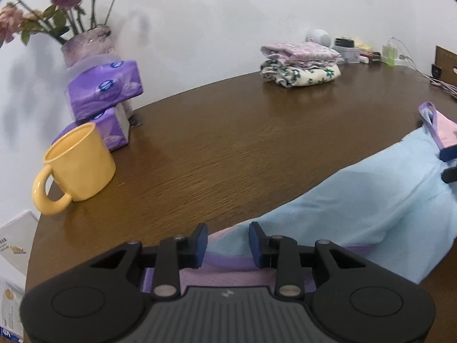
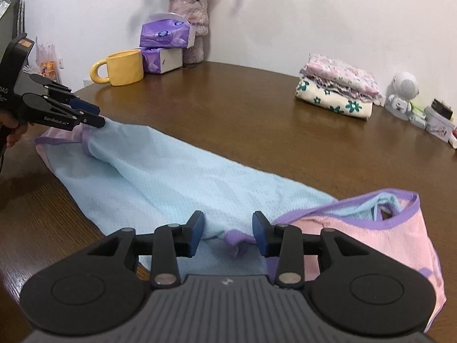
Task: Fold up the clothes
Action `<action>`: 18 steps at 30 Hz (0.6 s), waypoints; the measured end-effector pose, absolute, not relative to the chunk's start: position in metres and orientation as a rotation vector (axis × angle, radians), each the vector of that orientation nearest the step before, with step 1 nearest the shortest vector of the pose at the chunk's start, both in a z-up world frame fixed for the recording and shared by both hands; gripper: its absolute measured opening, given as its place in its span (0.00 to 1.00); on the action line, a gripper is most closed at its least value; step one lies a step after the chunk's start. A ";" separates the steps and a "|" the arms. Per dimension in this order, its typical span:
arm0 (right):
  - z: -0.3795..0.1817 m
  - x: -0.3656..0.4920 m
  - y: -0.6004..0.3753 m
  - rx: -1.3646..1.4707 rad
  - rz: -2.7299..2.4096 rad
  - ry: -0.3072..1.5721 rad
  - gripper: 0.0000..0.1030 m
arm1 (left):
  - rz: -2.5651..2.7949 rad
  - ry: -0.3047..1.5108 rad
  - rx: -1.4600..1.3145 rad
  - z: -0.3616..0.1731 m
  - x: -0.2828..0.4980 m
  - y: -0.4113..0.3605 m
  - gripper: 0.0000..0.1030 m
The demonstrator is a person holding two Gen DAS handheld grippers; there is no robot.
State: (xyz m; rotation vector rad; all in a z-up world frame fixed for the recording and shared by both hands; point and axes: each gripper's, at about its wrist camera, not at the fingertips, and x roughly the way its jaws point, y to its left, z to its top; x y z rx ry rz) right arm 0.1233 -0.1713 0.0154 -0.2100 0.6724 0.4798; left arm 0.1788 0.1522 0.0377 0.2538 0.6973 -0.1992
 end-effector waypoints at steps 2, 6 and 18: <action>0.013 0.122 -0.173 -0.205 0.474 0.673 0.39 | -0.178 0.697 0.228 0.036 0.180 0.158 0.31; 0.012 0.118 -0.173 -0.207 0.464 0.663 0.40 | -0.140 0.686 0.208 0.039 0.176 0.159 0.28; 0.032 0.108 -0.163 -0.150 0.456 0.581 0.40 | -0.447 0.613 0.320 0.054 0.135 0.074 0.30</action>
